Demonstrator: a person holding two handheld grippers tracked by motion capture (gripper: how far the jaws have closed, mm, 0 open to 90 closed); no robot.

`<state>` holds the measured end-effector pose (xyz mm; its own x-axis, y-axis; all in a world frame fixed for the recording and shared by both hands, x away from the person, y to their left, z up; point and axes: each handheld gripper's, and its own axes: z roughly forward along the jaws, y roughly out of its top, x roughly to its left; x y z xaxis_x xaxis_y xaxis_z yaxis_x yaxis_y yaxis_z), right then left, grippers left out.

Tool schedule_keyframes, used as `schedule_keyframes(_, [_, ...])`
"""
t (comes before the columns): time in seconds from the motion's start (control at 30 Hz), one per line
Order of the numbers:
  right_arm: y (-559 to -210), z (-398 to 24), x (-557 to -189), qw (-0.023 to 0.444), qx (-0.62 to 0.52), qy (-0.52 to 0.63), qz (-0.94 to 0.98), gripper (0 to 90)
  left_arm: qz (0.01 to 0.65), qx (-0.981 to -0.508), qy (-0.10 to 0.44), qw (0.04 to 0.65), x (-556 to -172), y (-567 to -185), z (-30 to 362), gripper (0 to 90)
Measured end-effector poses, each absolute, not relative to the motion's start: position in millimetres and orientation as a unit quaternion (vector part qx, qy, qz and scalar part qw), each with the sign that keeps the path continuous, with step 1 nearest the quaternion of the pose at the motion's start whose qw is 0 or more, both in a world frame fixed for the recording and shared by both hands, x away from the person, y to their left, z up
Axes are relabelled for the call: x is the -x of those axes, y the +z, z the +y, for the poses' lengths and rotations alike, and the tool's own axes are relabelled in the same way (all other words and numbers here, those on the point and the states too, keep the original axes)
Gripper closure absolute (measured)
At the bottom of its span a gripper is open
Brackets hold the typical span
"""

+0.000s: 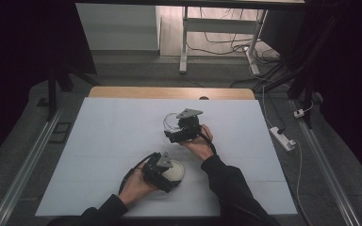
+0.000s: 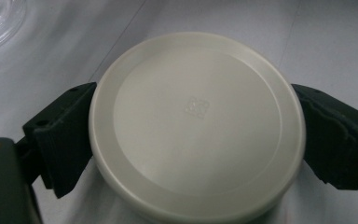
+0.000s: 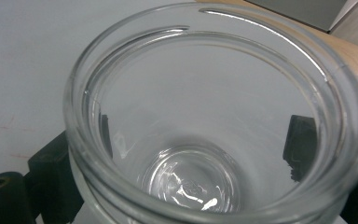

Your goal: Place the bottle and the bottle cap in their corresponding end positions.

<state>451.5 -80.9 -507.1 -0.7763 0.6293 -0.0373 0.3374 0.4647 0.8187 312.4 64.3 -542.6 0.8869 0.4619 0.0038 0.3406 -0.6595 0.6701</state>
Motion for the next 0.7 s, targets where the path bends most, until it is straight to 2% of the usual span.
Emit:
schedule_keyframes(0.27, [-506.2, -79.7, -451.6, 0.168, -0.291, 0.423, 0.841, 5.2, 0.227, -0.908, 0.070, 0.345, -315.9, -543.3, 64.6, 5.9])
schedule_keyframes(0.43, [-505.2, -78.9, -451.9, 0.166, -0.295, 0.419, 0.843, 4.9, 0.225, -0.909, 0.066, 0.343, -316.4, -543.5, 64.3, 0.4])
schedule_keyframes(0.7, [-503.7, -80.2, -449.5, 0.160, -0.286, 0.418, 0.847, 0.0, 0.239, -0.897, 0.056, 0.367, -315.6, -541.9, 68.9, 0.0])
